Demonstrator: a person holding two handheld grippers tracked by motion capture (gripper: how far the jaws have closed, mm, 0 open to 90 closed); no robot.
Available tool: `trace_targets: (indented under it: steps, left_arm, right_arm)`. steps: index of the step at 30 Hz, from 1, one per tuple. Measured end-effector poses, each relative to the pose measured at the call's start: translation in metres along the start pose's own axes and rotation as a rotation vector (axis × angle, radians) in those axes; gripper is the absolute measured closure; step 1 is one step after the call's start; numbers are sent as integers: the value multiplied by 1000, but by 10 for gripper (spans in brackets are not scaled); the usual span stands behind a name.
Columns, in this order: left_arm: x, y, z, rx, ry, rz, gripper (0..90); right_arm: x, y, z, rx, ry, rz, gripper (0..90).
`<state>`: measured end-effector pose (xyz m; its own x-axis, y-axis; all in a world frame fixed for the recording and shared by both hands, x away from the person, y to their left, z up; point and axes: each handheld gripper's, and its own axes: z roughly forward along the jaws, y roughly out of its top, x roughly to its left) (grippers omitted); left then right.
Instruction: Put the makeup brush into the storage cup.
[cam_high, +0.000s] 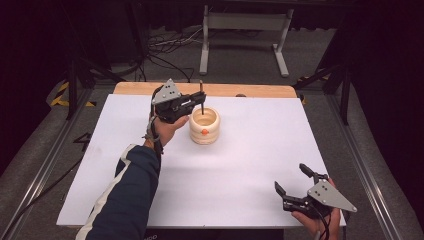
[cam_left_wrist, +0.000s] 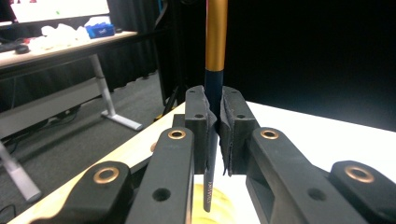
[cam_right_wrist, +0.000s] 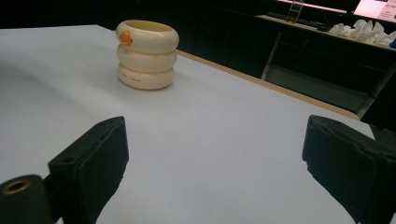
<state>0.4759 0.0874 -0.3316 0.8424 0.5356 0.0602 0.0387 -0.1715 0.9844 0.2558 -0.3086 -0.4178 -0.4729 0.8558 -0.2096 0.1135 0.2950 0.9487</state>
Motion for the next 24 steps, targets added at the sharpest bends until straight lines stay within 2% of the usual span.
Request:
trace_targets:
  steps: [2, 4, 7, 16, 22, 24]
  left_arm:
    - [2, -3, 6, 6, -3, -11, 826]
    - [3, -6, 11, 21, 6, -4, 826]
    - [4, -13, 17, 19, 5, -29, 826]
    - [7, -25, 25, 42, 22, -44, 826]
    - [7, -38, 30, 64, 21, -60, 826]
    - [6, -43, 31, 76, 19, -54, 826]
  right_arm:
    - [-1, -1, -1, 0, -3, 0, 84]
    - [-3, 0, -1, 0, 6, 17, 84]
    - [-4, 0, -2, -4, 10, 23, 86]
    - [-4, -1, 0, 8, 26, 15, 87]
    - [-4, -1, 0, 6, 27, 17, 87]
    - [-4, -1, 0, 4, 25, 16, 88]
